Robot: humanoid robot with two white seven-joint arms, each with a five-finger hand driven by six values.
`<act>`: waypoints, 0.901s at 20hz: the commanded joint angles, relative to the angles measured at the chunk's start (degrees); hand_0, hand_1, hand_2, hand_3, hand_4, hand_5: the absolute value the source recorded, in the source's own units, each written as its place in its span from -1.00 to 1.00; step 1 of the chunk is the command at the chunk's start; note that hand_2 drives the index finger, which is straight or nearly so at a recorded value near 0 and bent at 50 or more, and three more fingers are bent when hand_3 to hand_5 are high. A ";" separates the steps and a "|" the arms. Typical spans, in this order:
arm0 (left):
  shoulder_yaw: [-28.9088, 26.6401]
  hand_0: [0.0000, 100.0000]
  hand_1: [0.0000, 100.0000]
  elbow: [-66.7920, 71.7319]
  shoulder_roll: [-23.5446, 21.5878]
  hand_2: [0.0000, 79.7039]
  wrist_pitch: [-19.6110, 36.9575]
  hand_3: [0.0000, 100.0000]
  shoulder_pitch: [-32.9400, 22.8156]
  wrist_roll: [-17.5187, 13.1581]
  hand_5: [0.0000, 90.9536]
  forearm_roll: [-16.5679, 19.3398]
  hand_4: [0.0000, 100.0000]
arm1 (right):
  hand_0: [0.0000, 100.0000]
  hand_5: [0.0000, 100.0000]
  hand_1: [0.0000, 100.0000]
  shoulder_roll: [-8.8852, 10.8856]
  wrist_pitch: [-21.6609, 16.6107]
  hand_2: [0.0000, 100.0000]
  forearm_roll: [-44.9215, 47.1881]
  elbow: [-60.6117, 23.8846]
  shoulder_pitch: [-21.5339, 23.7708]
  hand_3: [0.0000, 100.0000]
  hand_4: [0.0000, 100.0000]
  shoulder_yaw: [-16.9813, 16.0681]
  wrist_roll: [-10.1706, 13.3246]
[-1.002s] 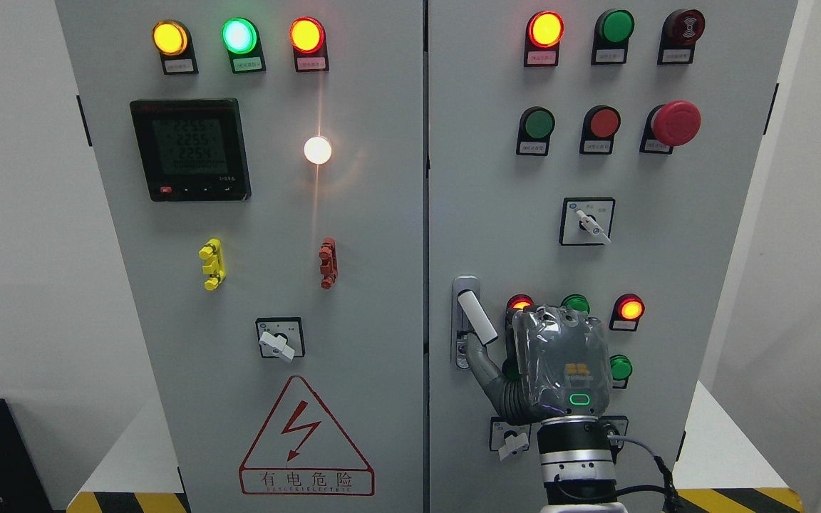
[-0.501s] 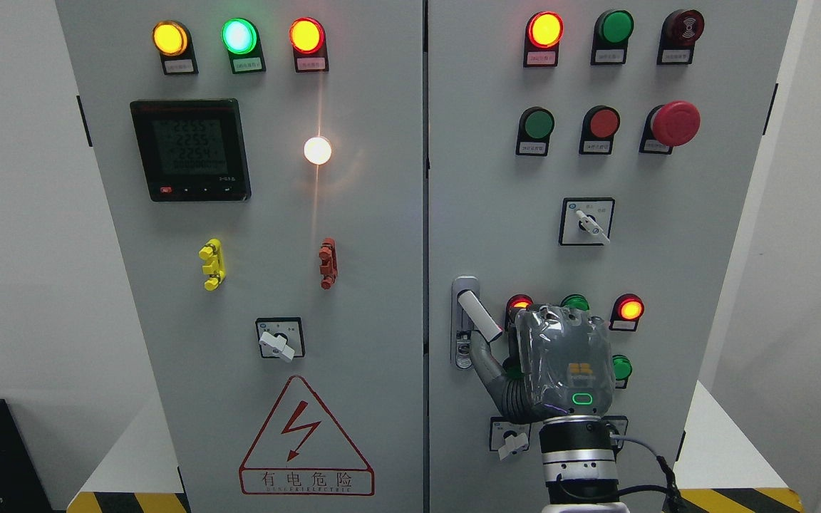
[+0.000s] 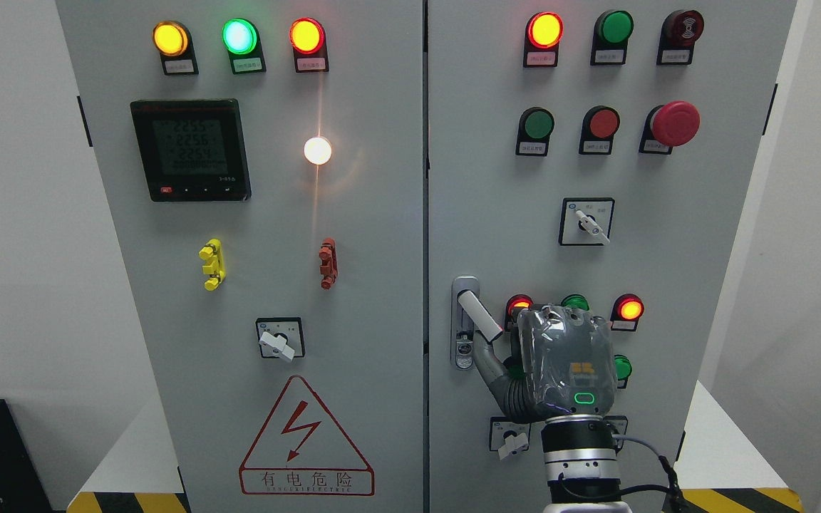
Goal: Release door handle
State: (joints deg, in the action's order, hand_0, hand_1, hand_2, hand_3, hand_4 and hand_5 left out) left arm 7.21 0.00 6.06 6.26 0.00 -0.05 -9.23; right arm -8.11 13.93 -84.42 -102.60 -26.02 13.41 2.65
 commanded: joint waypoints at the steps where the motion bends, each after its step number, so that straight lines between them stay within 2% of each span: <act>1: 0.00 -0.76 0.11 1.67 0.00 -1.00 -0.02 -1.00 1.50 0.05 -1.00 -0.08 -1.00 | -0.08 1.00 -0.07 0.03 -0.04 0.82 -0.05 0.03 0.00 1.00 1.00 -0.41 -0.10; 18: 0.00 -0.76 0.11 1.67 0.00 -1.00 -0.02 -1.00 1.50 0.05 -1.00 -0.08 -1.00 | -0.03 1.00 -0.12 0.03 -0.13 0.82 0.22 -0.50 -0.17 1.00 1.00 -0.93 -0.19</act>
State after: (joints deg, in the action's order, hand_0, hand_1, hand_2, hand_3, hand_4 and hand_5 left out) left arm 7.21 0.00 6.06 6.26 0.00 -0.05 -9.24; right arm -8.09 13.92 -84.34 -102.85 -26.14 12.85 2.49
